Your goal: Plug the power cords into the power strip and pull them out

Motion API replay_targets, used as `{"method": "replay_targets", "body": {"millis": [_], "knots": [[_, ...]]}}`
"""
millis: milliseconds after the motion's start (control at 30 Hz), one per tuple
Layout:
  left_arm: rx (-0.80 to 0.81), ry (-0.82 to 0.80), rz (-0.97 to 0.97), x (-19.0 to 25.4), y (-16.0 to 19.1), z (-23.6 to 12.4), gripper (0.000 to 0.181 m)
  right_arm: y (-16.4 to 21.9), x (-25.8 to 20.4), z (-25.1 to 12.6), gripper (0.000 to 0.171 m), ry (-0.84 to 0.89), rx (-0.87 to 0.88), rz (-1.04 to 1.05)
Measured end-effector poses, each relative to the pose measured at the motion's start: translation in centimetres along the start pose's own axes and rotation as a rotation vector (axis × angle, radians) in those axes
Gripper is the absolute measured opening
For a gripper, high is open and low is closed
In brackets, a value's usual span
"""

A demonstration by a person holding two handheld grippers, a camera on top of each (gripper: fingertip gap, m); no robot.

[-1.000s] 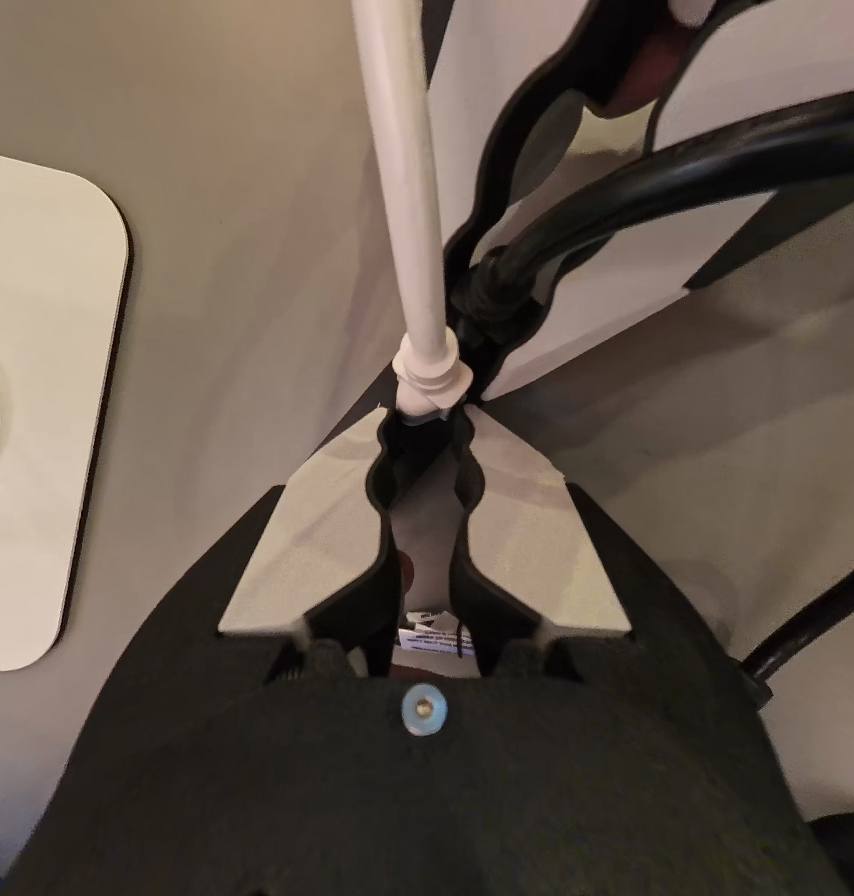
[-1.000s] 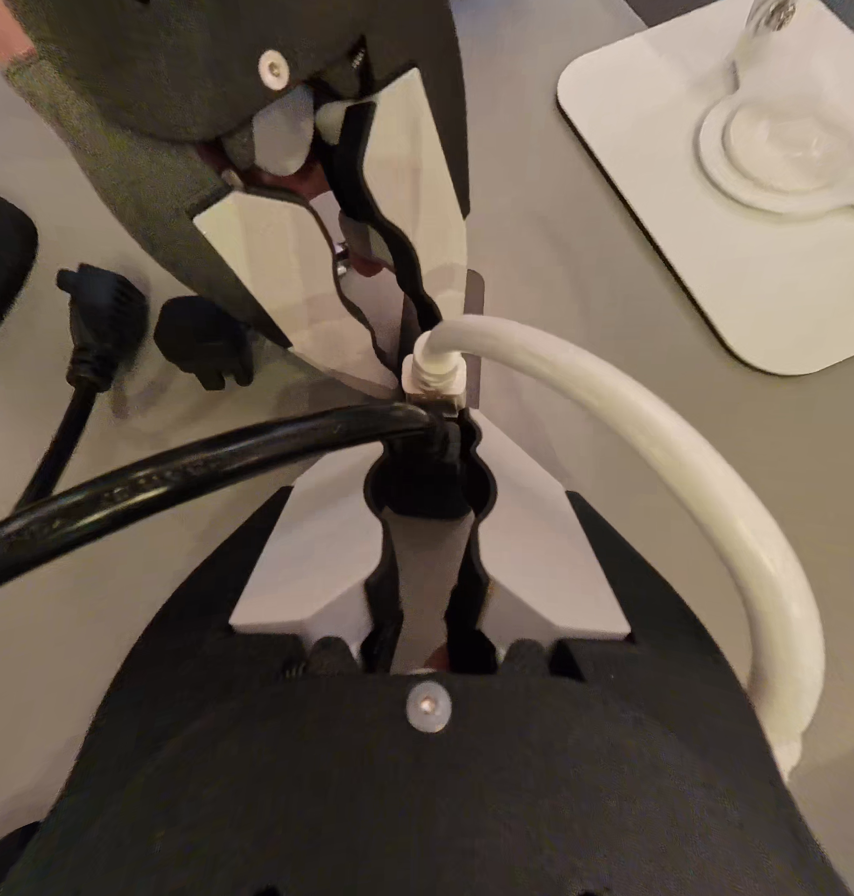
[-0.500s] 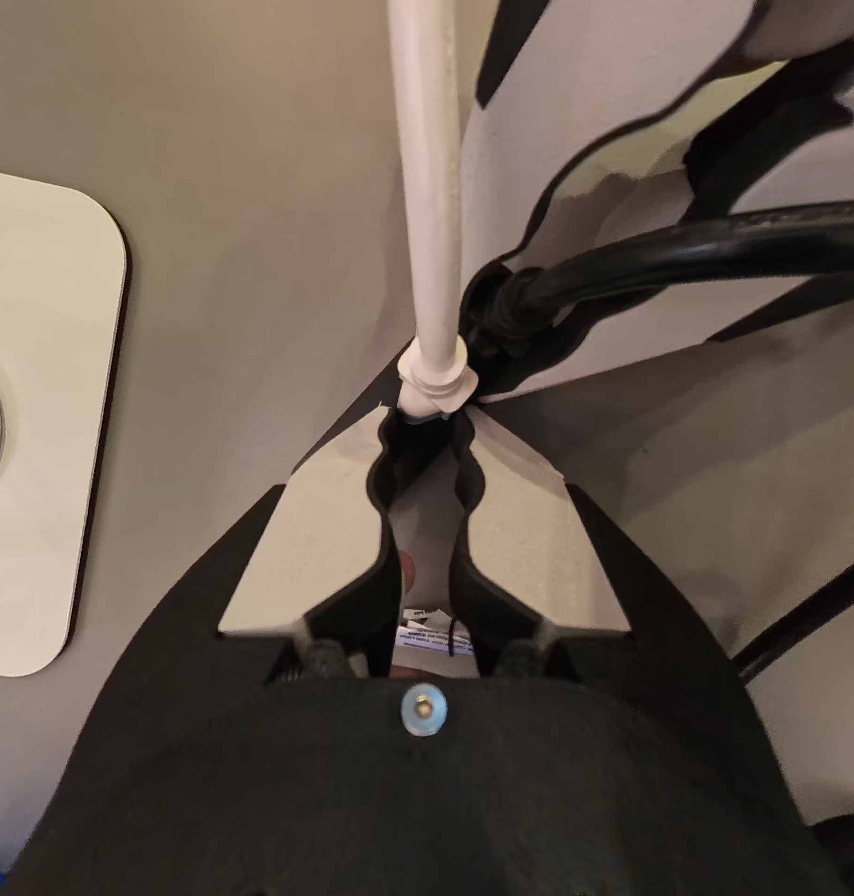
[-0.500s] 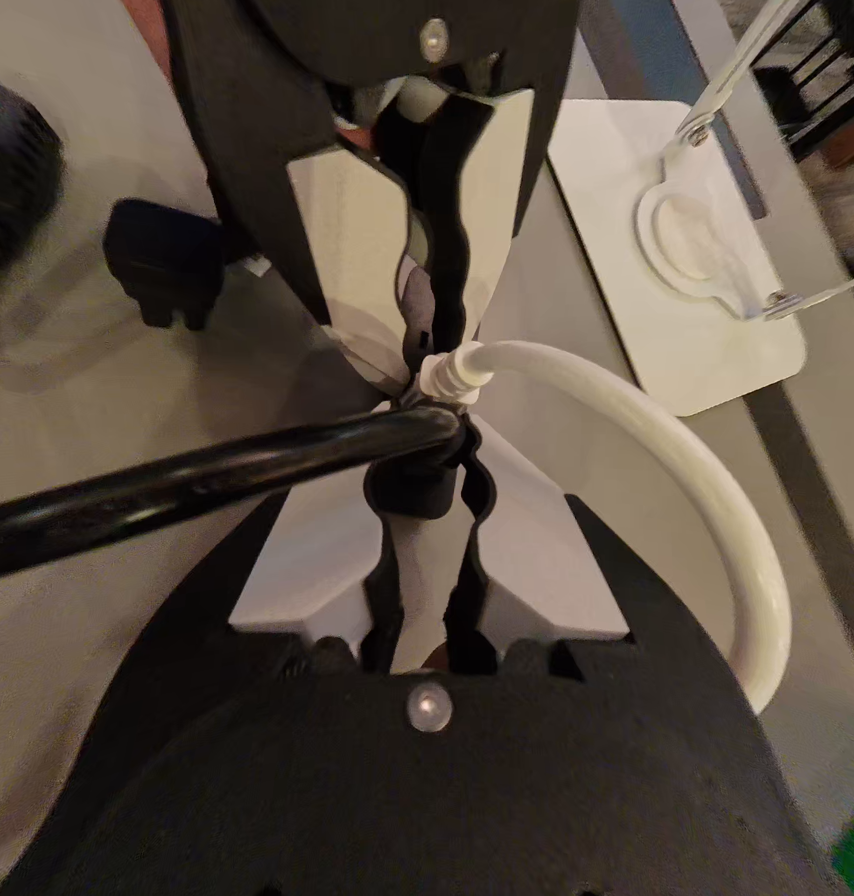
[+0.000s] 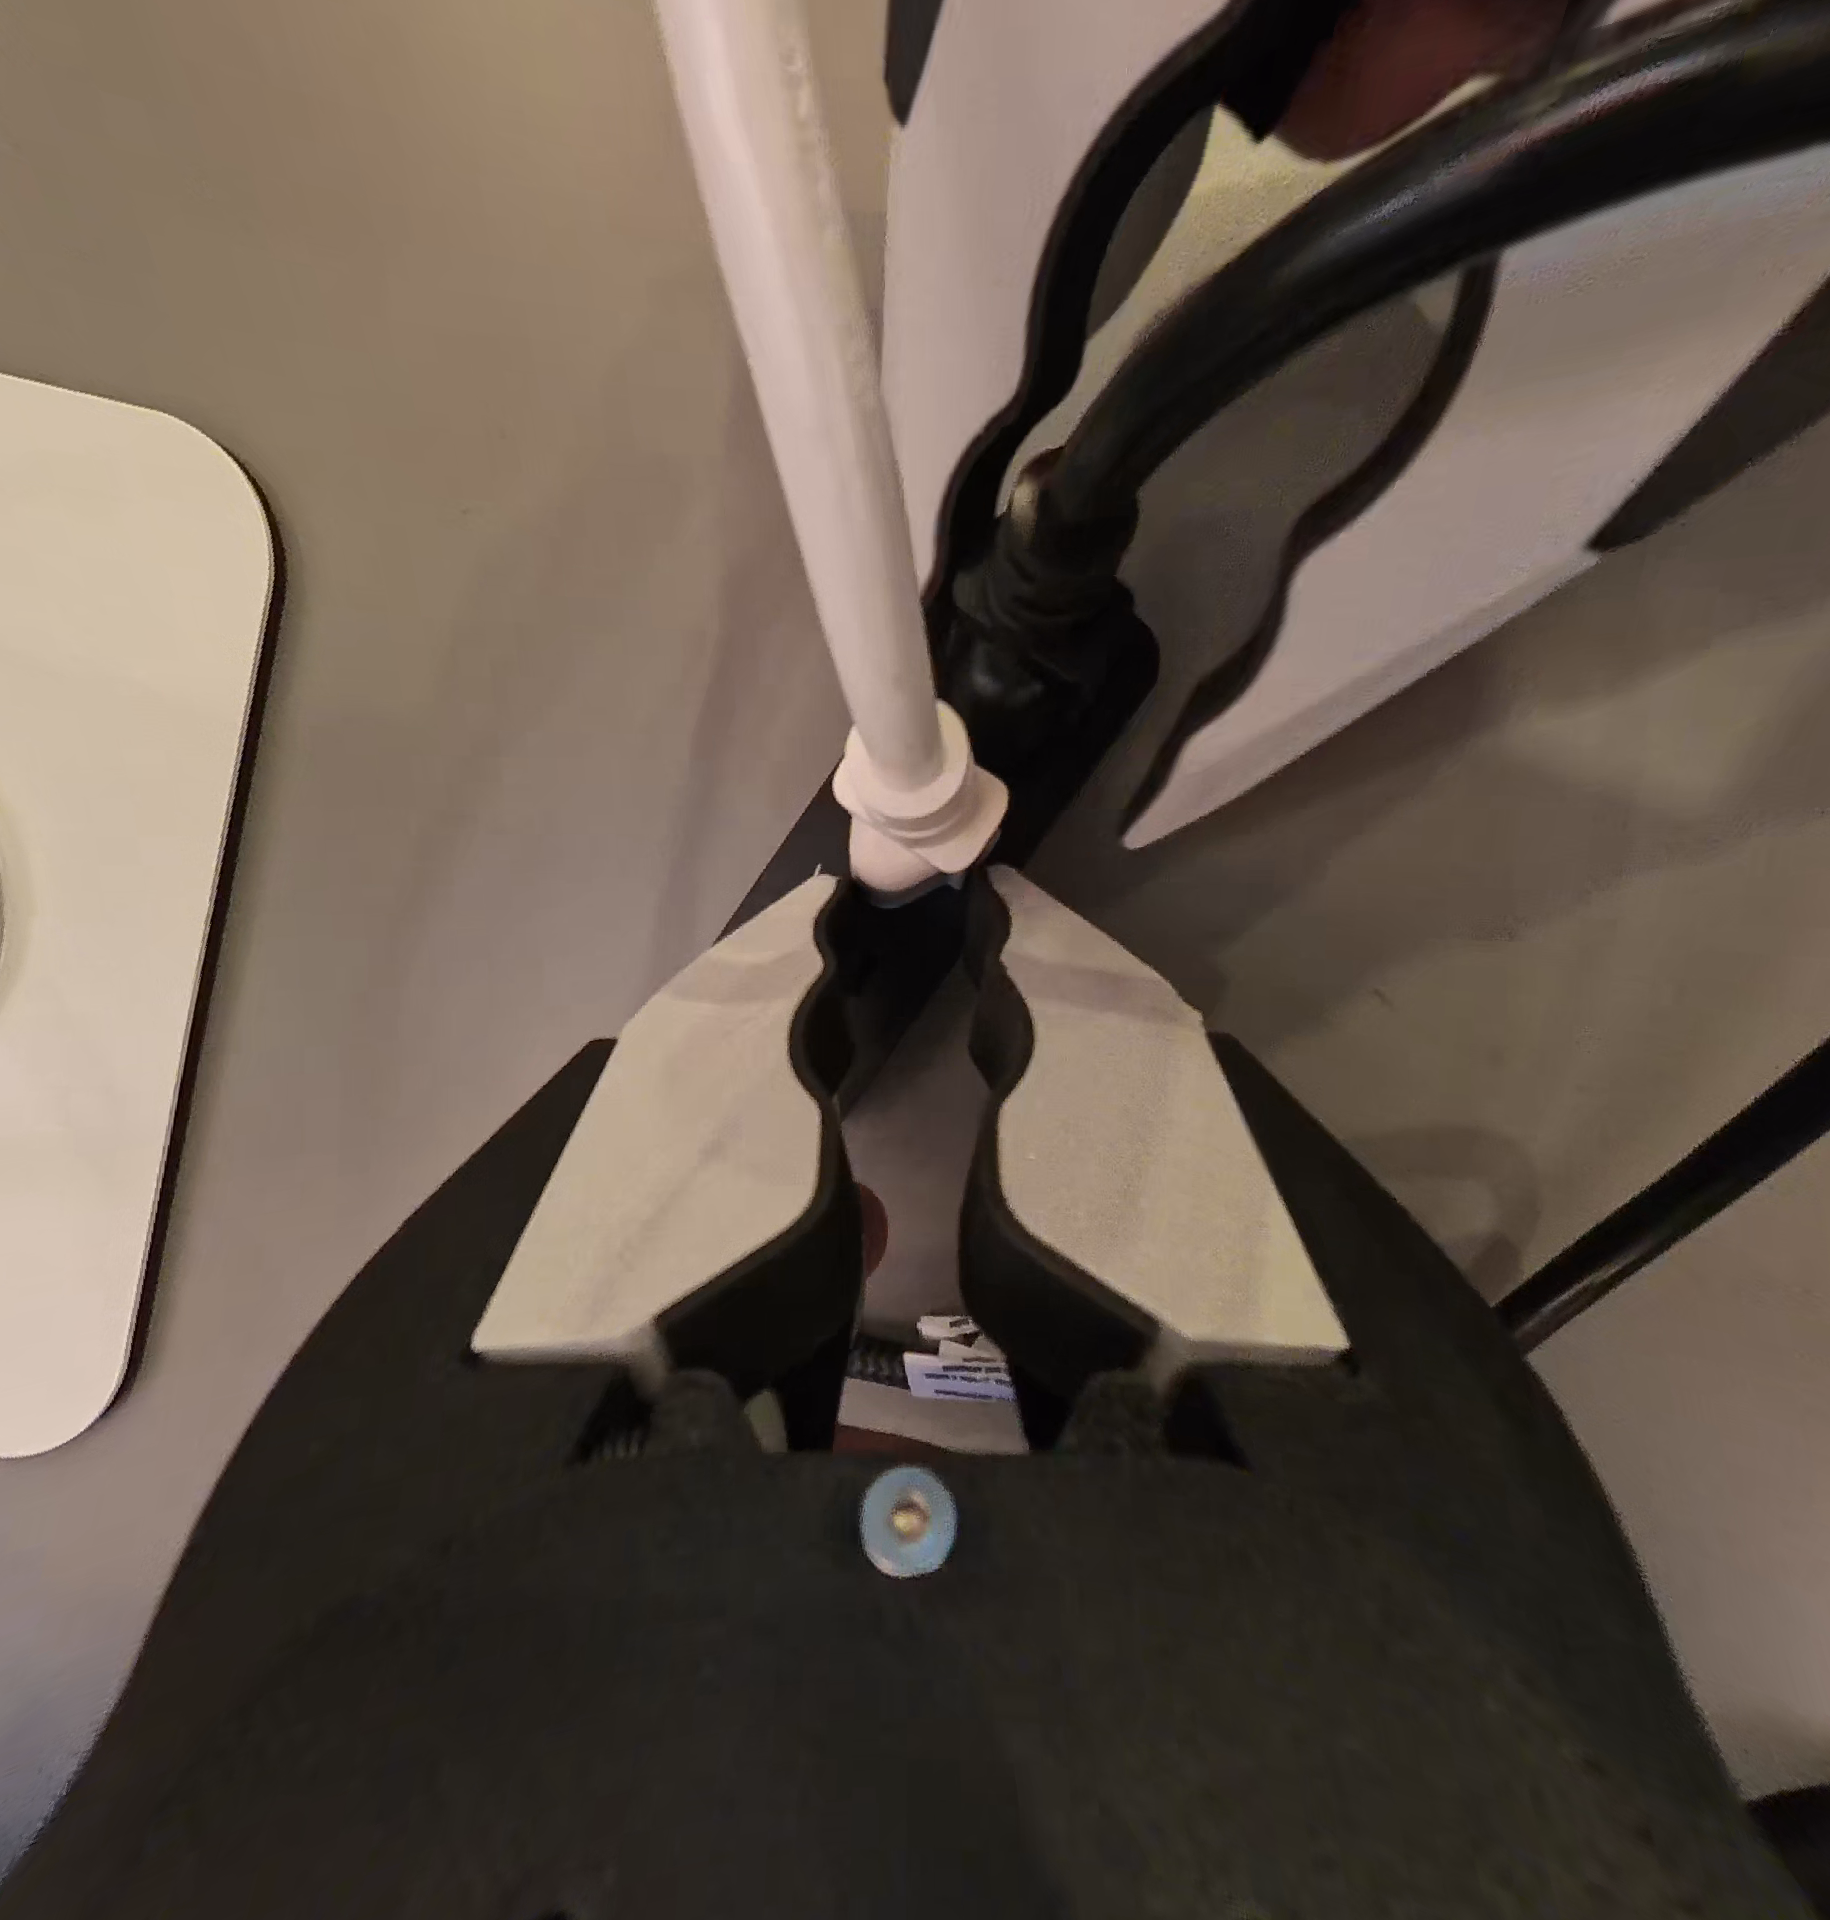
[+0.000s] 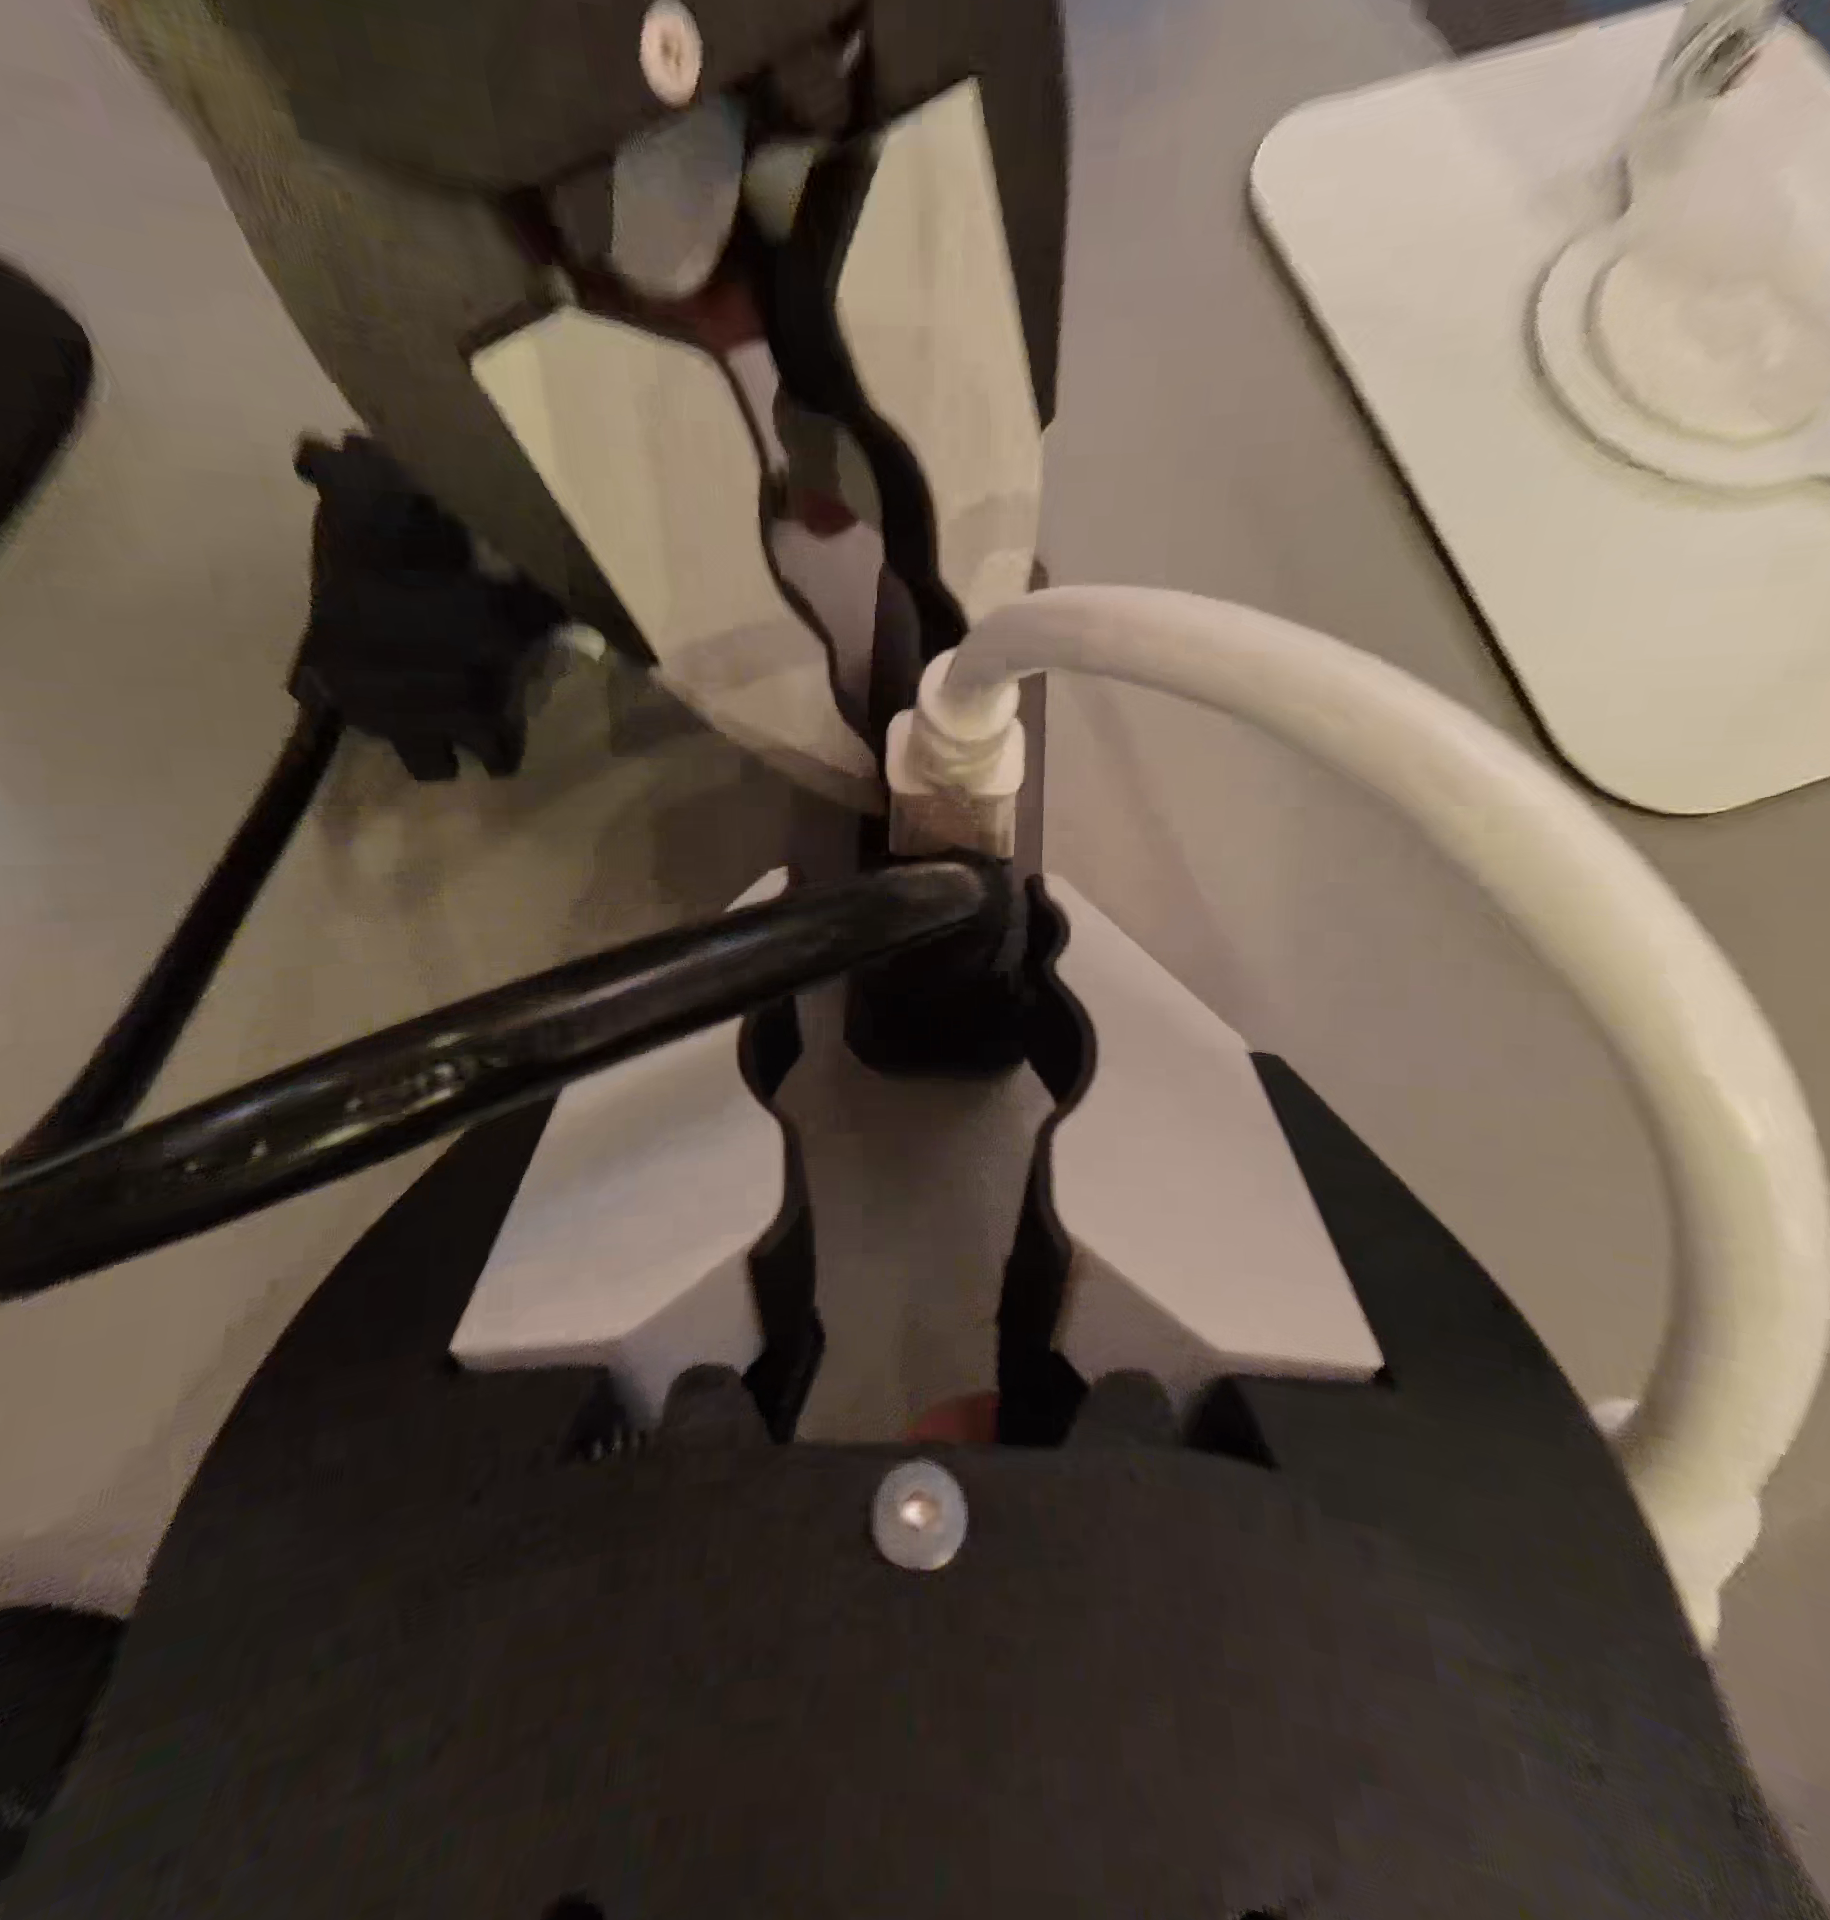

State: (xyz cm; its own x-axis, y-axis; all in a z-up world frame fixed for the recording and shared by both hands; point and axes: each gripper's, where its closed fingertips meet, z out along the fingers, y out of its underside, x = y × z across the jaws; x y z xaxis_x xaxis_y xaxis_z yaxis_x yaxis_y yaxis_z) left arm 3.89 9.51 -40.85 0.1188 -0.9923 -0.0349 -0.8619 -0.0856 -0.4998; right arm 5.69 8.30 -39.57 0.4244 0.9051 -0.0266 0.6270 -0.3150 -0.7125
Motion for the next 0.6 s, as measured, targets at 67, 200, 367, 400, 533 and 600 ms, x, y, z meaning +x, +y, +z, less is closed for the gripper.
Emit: {"method": "replay_targets", "body": {"millis": [67, 200, 367, 400, 533, 600], "knots": [[0.0, 0.001, 0.0, 0.0, -0.03, 0.0, 0.02, 0.86, 0.15, -0.08, 0.041, 0.029, -0.077, -0.053], [-0.003, 0.004, 0.004, -0.01, -0.04, 0.0, 0.019, 0.73, 0.63, 0.2, 0.023, 0.009, -0.072, -0.006], [0.013, 0.011, -0.003, 0.0, -0.06, 0.01, 0.019, 0.73, 0.52, 0.25, 0.021, 0.106, -0.137, -0.163], [0.013, 0.01, 0.004, 0.04, -0.06, -0.01, 0.019, 0.73, 0.46, 0.2, 0.021, 0.145, -0.153, -0.211], [0.002, 0.009, 0.019, 0.15, -0.06, -0.05, 0.019, 0.7, 0.22, 0.1, 0.022, 0.212, -0.173, -0.301], [0.013, 0.011, 0.017, 0.17, -0.08, -0.02, 0.019, 0.72, 0.19, 0.12, 0.02, 0.175, -0.17, -0.229]]}}
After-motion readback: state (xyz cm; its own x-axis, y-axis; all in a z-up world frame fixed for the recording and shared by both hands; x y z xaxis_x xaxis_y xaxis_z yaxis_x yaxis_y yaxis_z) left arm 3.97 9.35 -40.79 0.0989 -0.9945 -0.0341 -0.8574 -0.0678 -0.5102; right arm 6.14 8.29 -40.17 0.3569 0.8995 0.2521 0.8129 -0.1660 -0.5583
